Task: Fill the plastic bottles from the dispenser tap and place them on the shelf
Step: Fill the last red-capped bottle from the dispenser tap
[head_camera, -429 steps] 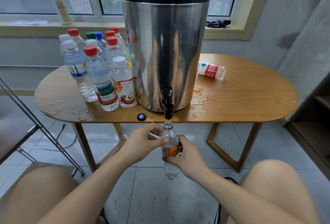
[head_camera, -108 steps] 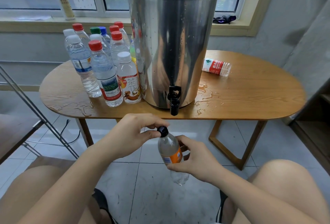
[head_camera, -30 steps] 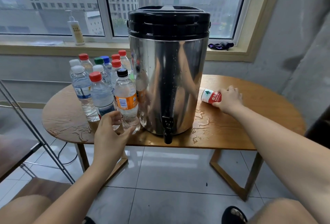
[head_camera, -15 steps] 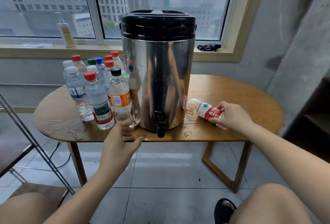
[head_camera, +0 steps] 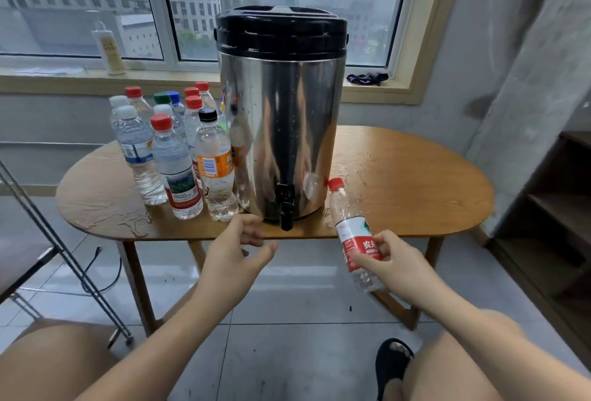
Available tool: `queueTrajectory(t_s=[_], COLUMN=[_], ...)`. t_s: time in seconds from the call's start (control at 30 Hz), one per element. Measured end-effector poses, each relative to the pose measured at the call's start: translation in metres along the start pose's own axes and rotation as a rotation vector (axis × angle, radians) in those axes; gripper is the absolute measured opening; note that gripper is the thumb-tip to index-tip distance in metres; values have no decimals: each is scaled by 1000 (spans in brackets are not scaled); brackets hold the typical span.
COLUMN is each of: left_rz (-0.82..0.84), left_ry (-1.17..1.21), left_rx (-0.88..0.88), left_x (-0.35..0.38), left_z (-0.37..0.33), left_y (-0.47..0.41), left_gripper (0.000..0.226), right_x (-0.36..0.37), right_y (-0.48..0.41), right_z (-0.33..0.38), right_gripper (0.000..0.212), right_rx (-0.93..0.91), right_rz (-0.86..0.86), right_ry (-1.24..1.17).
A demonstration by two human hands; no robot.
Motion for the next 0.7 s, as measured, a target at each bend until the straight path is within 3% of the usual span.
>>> queueTrajectory(t_s=[0.17, 0.33, 0.43, 0.7], left_rz=[134, 290, 274, 172], left_ry=[99, 202, 258, 234], left_rx=[-61, -92, -94, -74], left_x=[10, 19, 18, 0], left_z=[6, 15, 15, 23], left_y=[7, 16, 16, 11], left_gripper=[30, 48, 52, 20], right_x=[66, 114, 131, 147], right_y=[23, 25, 22, 5], right_z=[-1, -4, -7, 1], right_gripper=[50, 51, 56, 59], right_rx=[-113, -158, -149, -181], right_rz=[105, 192, 293, 393], right_ry=[-169, -120, -80, 11])
Point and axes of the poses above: each hand's wrist, its own y-axis away from the middle knuckle, its own x-axis out of the palm, z = x × y, the point moved 5 cm from there along -y, towards the middle knuckle, and after that the axes turned 14 degrees about z, right-handed, at the moved point
